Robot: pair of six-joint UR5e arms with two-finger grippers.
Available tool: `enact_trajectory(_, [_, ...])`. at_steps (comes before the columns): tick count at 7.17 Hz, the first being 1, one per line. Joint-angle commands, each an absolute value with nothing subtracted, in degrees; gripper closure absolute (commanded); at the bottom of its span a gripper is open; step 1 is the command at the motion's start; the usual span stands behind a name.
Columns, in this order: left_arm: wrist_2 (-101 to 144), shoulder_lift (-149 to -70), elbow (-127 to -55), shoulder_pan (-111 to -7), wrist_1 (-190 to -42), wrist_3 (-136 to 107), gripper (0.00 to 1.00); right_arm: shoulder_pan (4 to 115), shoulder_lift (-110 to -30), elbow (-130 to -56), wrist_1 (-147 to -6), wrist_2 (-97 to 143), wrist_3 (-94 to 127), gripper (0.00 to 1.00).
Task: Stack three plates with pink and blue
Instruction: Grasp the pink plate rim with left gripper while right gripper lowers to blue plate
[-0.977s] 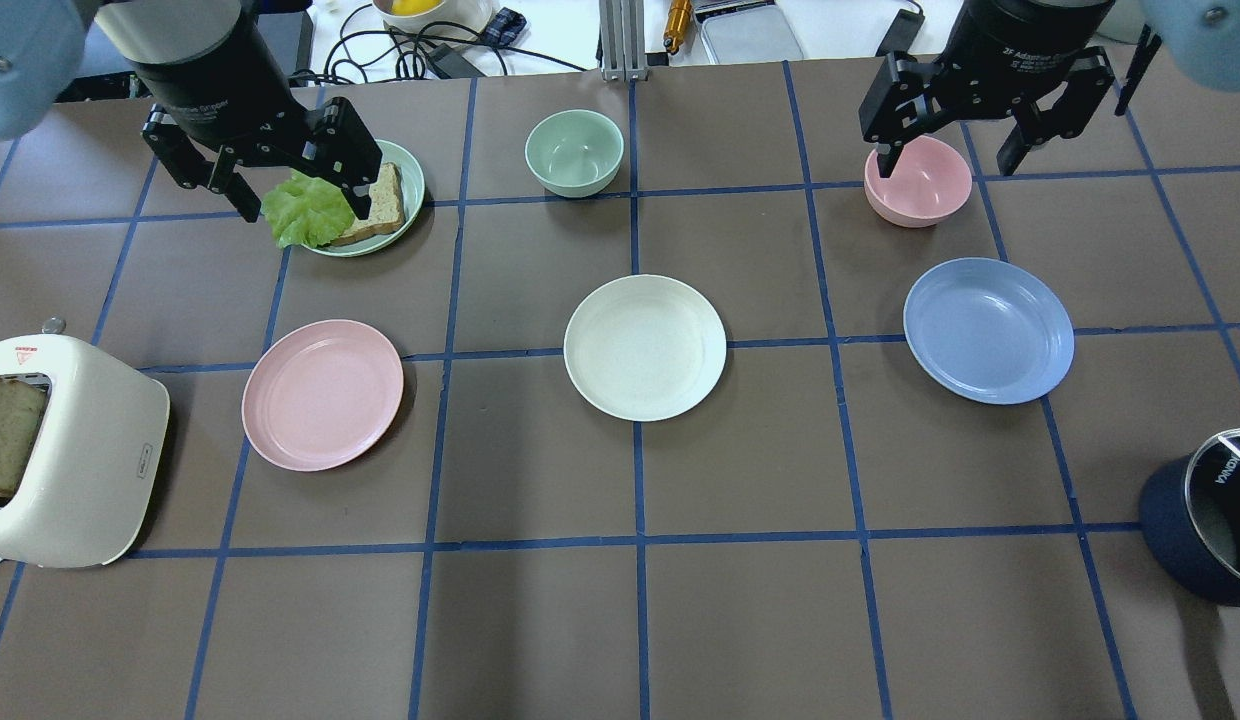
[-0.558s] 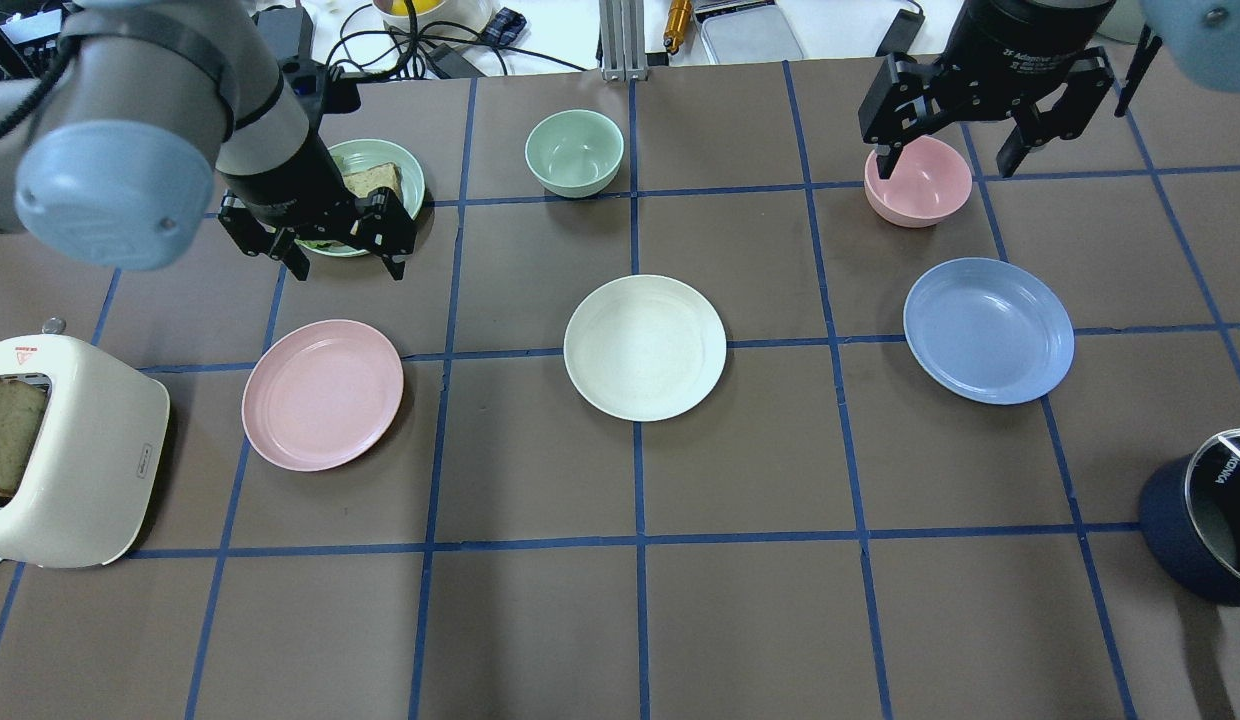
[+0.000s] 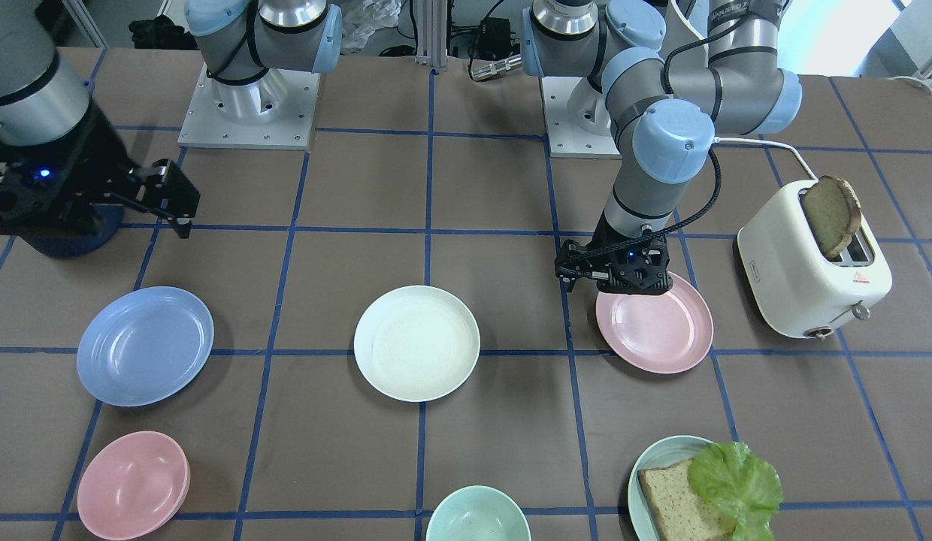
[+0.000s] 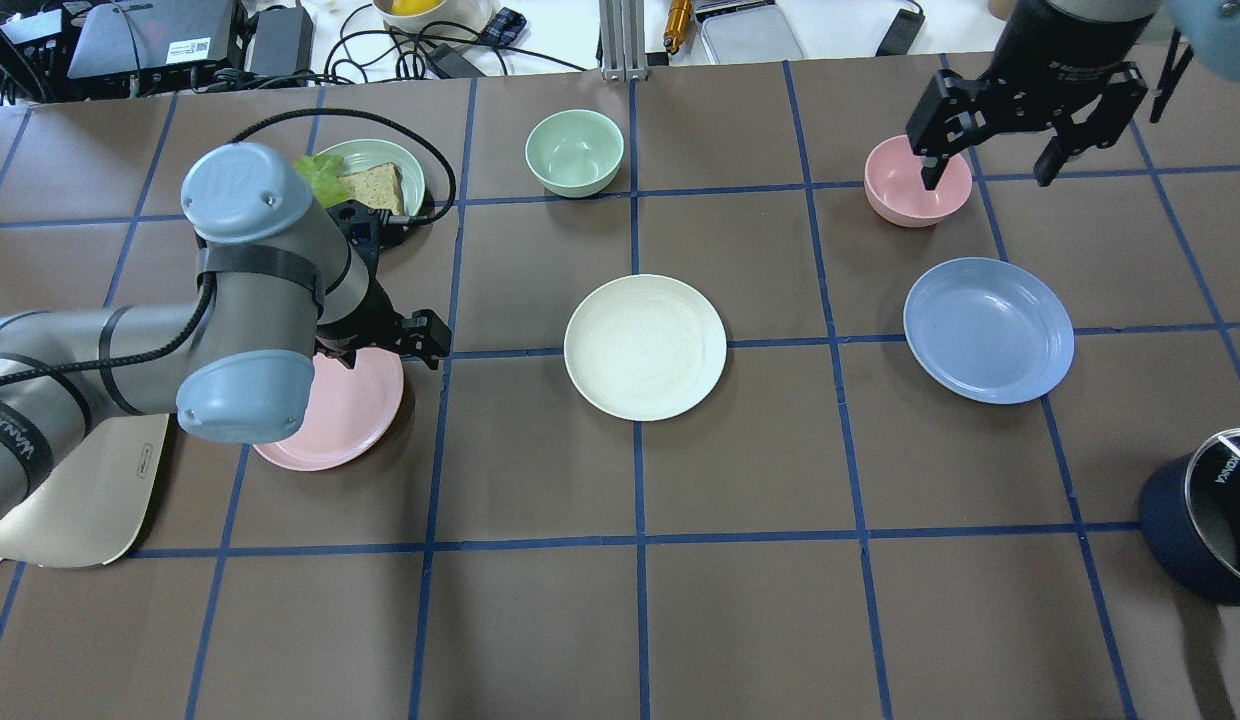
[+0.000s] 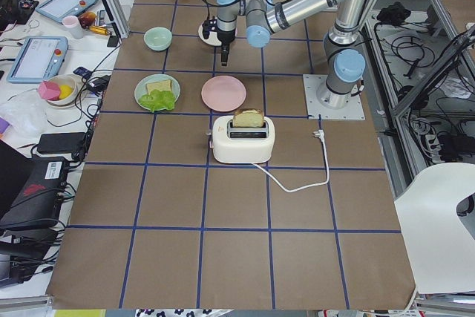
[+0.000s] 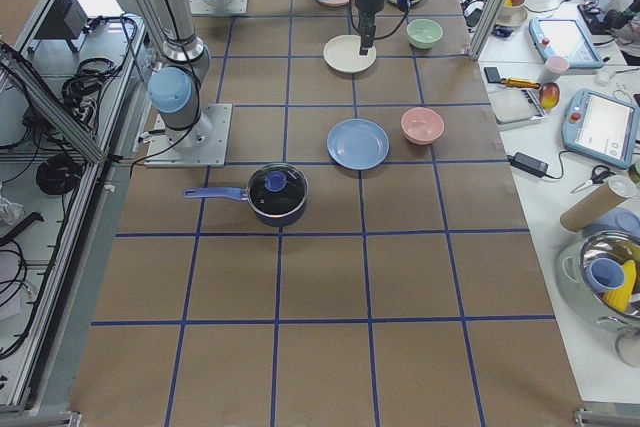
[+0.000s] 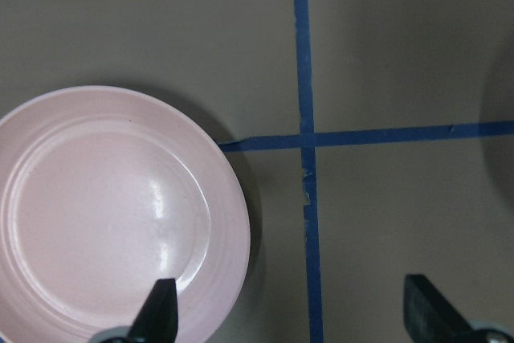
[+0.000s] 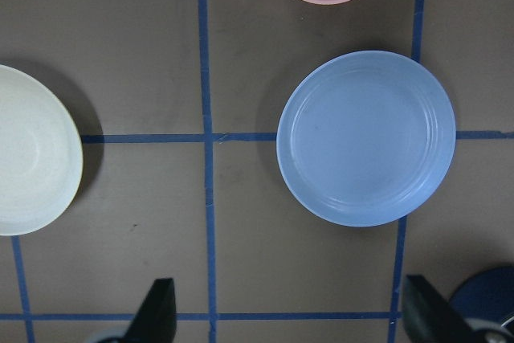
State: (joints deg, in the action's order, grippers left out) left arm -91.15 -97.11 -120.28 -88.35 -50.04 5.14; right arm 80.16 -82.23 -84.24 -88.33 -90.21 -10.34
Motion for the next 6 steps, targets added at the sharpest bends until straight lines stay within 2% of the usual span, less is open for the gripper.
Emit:
enact_trajectory(1, [-93.7, -98.6, -124.1, -88.3, -45.4, 8.2, 0.2, 72.4, -77.5, -84.2, -89.0, -91.4, -17.7, 0.0])
enact_trajectory(2, [-94.1, -99.5, -124.2, -88.2, -44.4, 8.3, 0.27, 68.8, -74.8, -84.3, -89.6, -91.2, -23.4, 0.0])
enact_trajectory(5, [-95.4, -103.2, -124.2, -88.2, -39.1, 13.2, 0.31, 67.3, -64.2, -85.3, -100.4, -93.2, -27.7, 0.0])
enact_trajectory(6, [-96.2, -104.2, -124.2, -88.0, -37.5, 16.5, 0.33, 66.7, -62.9, -85.3, -102.5, -93.3, -28.2, 0.0])
